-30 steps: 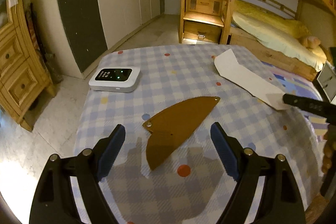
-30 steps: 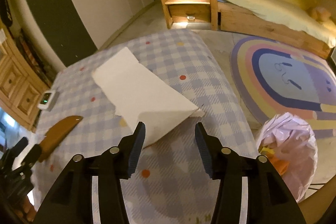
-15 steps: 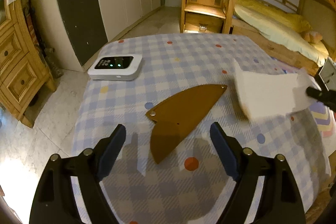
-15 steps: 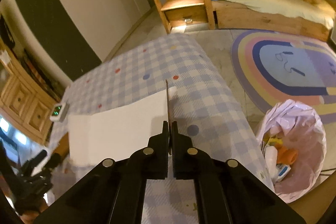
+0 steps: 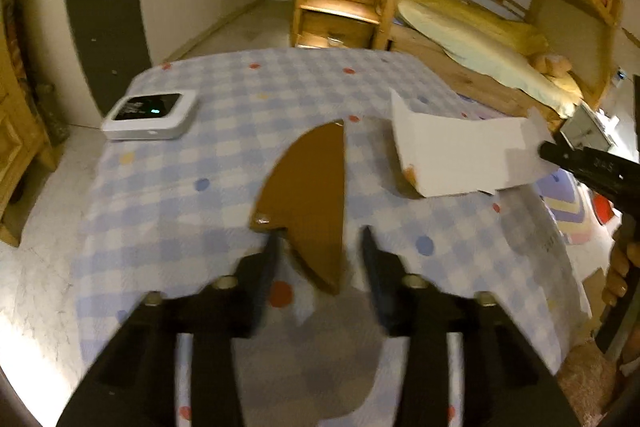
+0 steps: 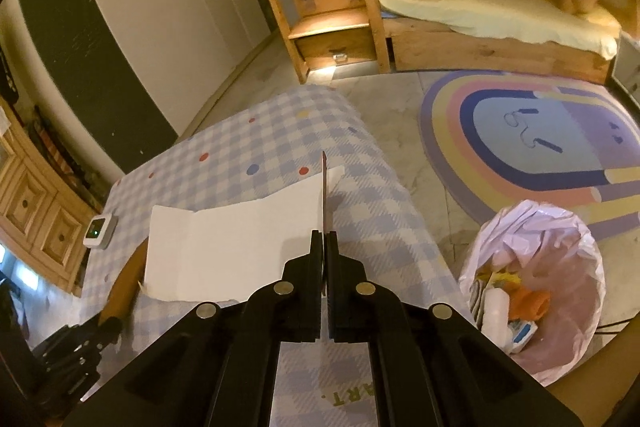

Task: Collect trash
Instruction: 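Grasp the white paper strip with the right tool while the left grasps the brown sheath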

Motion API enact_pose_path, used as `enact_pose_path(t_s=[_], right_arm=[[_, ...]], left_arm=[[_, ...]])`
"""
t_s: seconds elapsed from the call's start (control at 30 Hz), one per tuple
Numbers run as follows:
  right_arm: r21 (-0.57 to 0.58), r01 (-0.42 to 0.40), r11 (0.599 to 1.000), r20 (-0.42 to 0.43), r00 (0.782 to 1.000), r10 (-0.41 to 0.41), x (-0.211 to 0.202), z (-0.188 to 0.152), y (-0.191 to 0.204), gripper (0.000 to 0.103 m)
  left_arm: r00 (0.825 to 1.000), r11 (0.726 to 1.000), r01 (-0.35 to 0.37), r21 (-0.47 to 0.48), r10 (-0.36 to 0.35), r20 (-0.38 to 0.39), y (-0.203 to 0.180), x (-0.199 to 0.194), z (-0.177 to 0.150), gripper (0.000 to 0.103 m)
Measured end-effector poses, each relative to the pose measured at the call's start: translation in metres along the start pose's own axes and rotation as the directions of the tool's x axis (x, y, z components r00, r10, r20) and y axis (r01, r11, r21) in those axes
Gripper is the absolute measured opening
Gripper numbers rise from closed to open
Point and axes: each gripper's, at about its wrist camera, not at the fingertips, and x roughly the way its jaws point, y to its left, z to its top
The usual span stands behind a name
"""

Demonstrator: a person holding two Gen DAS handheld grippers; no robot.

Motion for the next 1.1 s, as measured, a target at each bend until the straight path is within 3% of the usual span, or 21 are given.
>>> enact_pose_path(t_s=[0.03,0.07,0.33,0.53,0.6,0.67,0.77,0.87,1.0,1.1], right_arm=[[-0.001,0.003,1.000,0.004,1.000,-0.003,-0.001,0.000,0.000,0.002],[-0.005,0.007,1.000,0.011,1.000,-0.007,-0.001,0.000,0.001,0.002],[-0.010,0.006,1.000,0.016,1.000,-0.006,-0.002,0.001,0.002,0.002],[0.000,0.003,1.000,0.017,1.000,-0.003,-0.003,0.000,0.002,0.002],[0.004,0.000,1.000,0.018,1.000,0.000,-0.004,-0.001,0.001,0.002],[0.004,0.001,1.000,0.026,1.000,-0.001,-0.006,-0.001,0.001,0.002],[0.007,0.000,1.000,0.035,0.999,0.000,-0.010,-0.001,-0.005,0.002],[0.029,-0.019,0.999,0.045,0.999,0.018,-0.018,-0.002,-0.008,0.002],[0.020,-0.027,0.999,0.053,0.998,0.025,-0.038,-0.004,-0.012,0.001],[0.023,-0.040,0.999,0.069,0.997,0.038,-0.061,-0.006,-0.020,0.001]], left_arm=[[0.999,0.999,-0.033,-0.013,0.033,0.016,0.003,-0.001,0.001,0.071],[0.998,0.998,-0.058,-0.020,0.058,0.028,0.004,-0.002,0.003,0.074],[0.990,0.988,-0.143,0.066,0.143,-0.009,-0.004,0.031,0.023,0.074],[0.993,0.993,-0.112,0.030,0.113,-0.029,-0.003,0.041,0.030,0.074],[0.994,0.994,-0.104,0.037,0.105,-0.025,-0.007,0.041,0.031,0.069],[0.992,0.990,-0.127,0.057,0.128,-0.020,-0.012,0.041,0.029,0.056],[0.991,0.990,-0.132,0.051,0.132,-0.011,-0.016,0.036,0.027,0.055],[0.987,0.988,-0.146,0.046,0.143,0.072,-0.025,0.012,0.021,0.055],[0.983,0.993,-0.114,-0.027,0.117,0.145,-0.028,-0.024,0.008,0.055],[0.984,0.996,-0.092,-0.024,0.094,0.154,-0.038,-0.046,0.000,0.055]])
